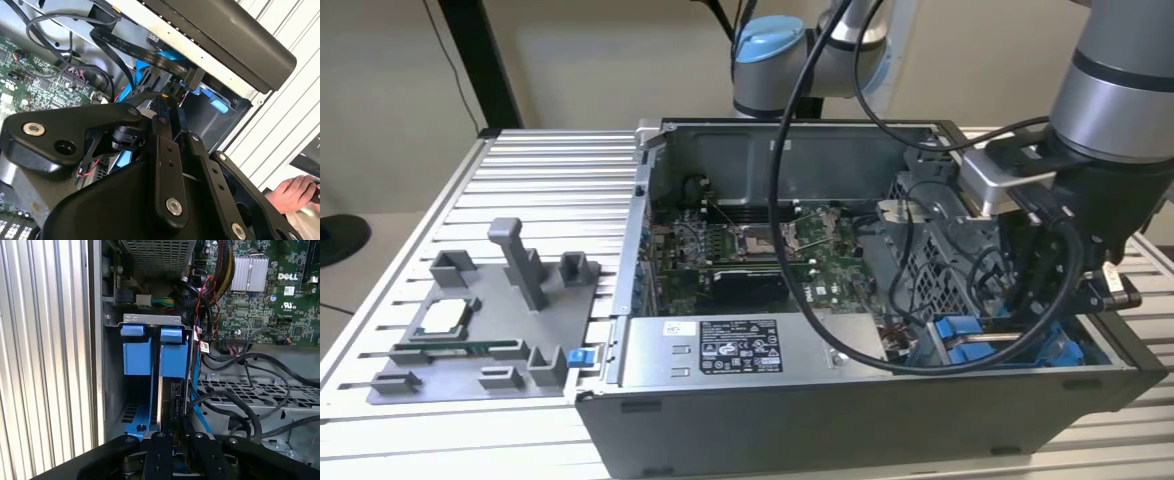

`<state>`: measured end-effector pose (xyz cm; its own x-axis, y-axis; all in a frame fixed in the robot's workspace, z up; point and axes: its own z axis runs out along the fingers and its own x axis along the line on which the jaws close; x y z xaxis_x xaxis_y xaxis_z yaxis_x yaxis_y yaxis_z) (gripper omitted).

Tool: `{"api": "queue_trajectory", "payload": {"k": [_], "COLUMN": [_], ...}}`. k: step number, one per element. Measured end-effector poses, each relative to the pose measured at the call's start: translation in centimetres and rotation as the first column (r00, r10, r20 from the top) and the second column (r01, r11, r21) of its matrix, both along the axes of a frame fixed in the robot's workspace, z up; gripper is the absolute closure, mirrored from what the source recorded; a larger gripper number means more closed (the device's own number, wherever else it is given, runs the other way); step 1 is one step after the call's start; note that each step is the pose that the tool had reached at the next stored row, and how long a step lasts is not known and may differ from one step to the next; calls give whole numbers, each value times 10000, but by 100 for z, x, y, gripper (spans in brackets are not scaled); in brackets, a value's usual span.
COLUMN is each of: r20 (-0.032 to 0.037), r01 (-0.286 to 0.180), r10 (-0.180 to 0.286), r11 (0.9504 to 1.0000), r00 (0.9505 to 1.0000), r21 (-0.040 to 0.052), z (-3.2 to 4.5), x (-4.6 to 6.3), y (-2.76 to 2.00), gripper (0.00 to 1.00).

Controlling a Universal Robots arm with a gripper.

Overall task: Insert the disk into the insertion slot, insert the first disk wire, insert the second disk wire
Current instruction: 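Insert the first disk wire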

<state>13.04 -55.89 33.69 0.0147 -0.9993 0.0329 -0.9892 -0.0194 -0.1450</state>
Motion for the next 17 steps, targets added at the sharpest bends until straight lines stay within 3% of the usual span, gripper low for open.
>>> {"api": "queue_trajectory", "payload": {"k": [17], "r20": [0], "r01": [293], "r10": [-293], "r11": [9996], "r00": [9996], "r21": [1], "z": [-17], "x": [3], "y": [38], "gripper": [100]}}
